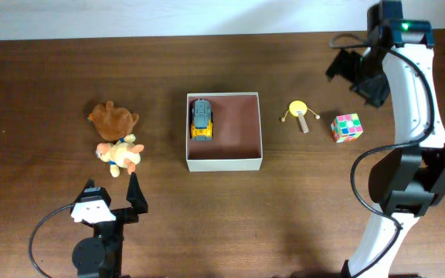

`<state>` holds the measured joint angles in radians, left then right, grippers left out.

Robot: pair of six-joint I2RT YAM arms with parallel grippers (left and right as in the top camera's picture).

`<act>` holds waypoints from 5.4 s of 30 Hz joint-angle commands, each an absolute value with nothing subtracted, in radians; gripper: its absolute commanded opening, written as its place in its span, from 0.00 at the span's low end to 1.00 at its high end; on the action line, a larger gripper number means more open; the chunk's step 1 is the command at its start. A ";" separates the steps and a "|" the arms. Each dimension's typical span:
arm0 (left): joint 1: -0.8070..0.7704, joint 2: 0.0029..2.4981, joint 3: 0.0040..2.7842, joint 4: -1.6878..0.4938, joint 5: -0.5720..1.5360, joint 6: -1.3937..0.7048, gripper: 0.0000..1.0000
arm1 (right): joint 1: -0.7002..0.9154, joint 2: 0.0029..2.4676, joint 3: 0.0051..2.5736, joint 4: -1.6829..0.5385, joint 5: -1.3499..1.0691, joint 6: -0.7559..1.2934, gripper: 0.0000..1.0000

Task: Pack container

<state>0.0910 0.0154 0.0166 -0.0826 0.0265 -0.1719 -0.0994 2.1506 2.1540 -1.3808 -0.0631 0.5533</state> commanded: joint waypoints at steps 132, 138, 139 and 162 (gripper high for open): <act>0.092 0.007 0.010 -0.082 0.030 -0.152 0.99 | -0.033 2.293 1.894 -1.107 0.087 0.041 0.76; 0.092 0.007 0.010 -0.083 0.030 -0.152 0.99 | -0.036 2.298 1.866 -1.079 0.087 0.087 0.72; 0.092 0.007 0.010 -0.082 0.030 -0.152 0.99 | -0.036 2.298 1.858 -1.071 0.083 0.088 0.69; 0.092 0.007 0.010 -0.083 0.030 -0.152 0.99 | -0.067 2.297 1.803 -1.037 0.026 0.112 0.46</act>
